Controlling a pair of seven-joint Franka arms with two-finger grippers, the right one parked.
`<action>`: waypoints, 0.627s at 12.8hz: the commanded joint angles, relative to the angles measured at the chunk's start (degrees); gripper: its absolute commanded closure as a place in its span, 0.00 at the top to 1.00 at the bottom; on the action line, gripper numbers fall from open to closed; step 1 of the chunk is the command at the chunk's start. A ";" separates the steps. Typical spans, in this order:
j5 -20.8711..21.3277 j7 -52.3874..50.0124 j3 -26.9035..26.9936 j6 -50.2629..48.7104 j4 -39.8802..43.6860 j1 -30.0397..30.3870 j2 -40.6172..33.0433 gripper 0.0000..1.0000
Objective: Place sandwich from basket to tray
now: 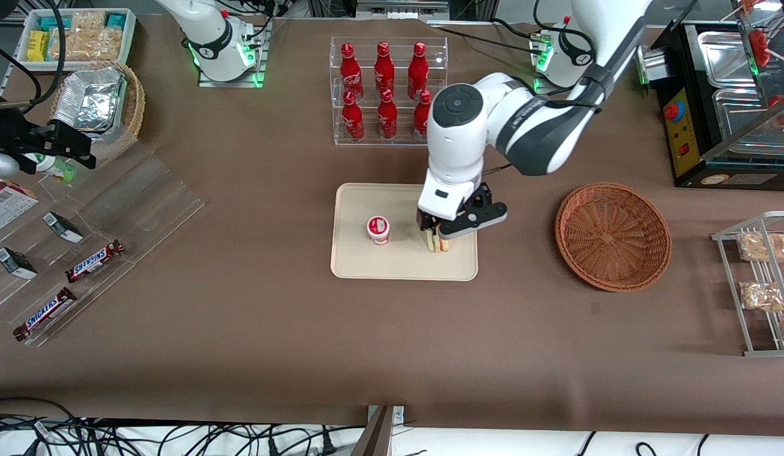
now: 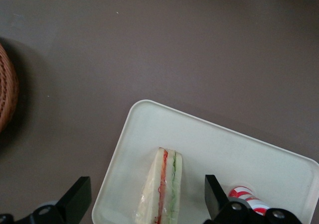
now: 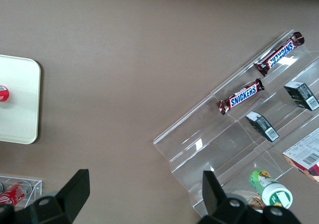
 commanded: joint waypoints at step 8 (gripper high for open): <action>-15.81 33.41 12.33 -21.30 19.95 3.93 0.24 1.00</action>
